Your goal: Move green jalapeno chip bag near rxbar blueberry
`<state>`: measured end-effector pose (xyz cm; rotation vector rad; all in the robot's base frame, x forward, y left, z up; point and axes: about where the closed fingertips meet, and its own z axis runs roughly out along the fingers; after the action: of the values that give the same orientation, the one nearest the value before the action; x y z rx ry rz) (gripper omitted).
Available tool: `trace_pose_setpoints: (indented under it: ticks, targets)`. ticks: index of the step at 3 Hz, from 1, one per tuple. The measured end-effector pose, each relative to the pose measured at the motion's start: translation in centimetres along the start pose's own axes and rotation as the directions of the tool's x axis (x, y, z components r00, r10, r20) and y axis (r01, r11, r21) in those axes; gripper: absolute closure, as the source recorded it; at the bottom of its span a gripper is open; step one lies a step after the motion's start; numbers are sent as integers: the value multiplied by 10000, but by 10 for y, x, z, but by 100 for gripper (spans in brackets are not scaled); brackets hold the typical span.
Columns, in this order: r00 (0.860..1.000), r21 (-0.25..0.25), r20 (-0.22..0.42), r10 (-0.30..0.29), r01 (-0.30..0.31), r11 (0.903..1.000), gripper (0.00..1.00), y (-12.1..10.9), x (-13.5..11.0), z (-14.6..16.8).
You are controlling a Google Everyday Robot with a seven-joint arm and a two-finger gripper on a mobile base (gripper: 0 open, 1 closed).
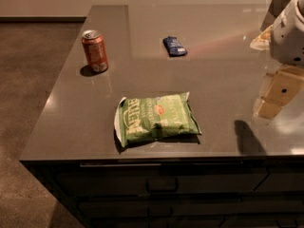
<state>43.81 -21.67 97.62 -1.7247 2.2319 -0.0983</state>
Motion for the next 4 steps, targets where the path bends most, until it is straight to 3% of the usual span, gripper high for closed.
trace_pose_setpoints:
  ticks: [2,4]
  targets:
    - [9996,-140,270,91,-87,9999,0,3,-5,6]
    - [9951,-1121,967,-192,300,9932,0,23,-38,62]
